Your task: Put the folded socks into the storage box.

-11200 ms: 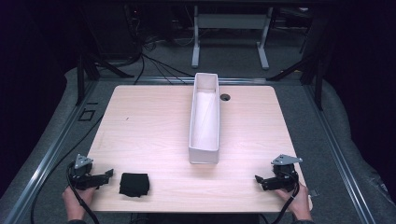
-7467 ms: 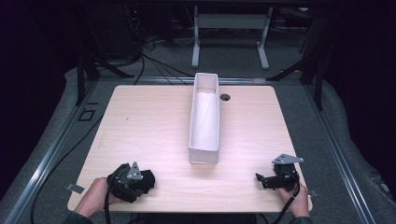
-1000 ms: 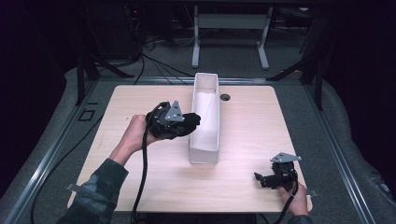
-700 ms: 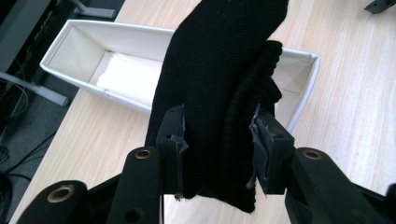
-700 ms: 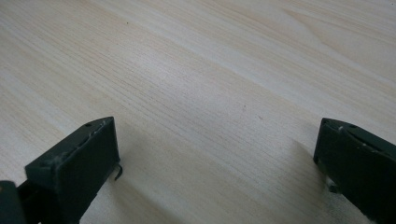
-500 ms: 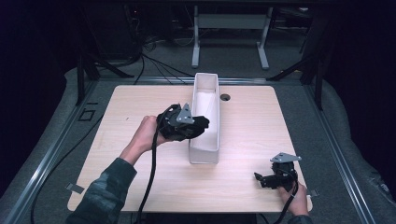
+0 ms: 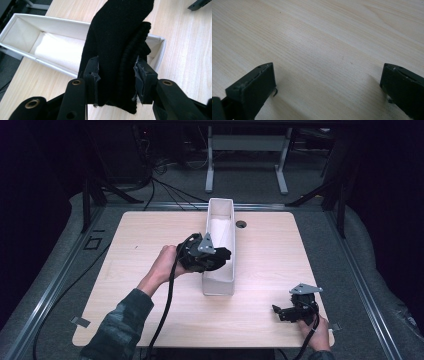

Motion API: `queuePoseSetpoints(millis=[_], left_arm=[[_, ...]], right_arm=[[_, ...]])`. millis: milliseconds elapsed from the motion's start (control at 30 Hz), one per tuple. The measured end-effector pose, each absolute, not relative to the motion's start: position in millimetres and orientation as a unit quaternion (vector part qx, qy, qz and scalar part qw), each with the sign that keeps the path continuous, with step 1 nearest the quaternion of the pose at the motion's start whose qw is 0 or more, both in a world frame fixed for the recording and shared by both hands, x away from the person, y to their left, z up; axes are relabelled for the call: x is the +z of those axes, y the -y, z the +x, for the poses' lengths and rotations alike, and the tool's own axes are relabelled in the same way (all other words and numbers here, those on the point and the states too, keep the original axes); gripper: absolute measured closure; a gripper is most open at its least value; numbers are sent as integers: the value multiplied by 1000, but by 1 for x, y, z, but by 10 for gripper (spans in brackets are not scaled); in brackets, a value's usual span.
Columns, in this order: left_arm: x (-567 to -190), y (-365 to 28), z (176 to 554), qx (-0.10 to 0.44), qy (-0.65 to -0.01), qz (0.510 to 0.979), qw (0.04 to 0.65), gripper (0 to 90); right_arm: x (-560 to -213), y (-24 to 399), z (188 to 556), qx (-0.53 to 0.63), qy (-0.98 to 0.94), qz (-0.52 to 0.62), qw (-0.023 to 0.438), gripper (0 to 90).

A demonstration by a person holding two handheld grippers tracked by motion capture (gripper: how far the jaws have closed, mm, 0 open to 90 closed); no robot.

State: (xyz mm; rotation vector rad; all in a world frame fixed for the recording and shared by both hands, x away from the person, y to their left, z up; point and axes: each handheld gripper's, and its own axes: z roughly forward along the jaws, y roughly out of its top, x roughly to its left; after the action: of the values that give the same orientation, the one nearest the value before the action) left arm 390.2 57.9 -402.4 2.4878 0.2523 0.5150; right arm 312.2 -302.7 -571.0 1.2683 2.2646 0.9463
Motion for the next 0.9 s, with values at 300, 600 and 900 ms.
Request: queuePoseSetpoints(millis=[300,600,900], left_arm=[[-417,-48,392,179,-92,939,280,600],[-427,-42,394,163,-89,945,271,596],[-432,-38,397,152,-92,948,264,582]], right_arm=[[-571,303,312,336,-805,451,188,0],[-571,303,312,336,-805,451,188,0],[-571,303,312,336,-805,451,188,0]])
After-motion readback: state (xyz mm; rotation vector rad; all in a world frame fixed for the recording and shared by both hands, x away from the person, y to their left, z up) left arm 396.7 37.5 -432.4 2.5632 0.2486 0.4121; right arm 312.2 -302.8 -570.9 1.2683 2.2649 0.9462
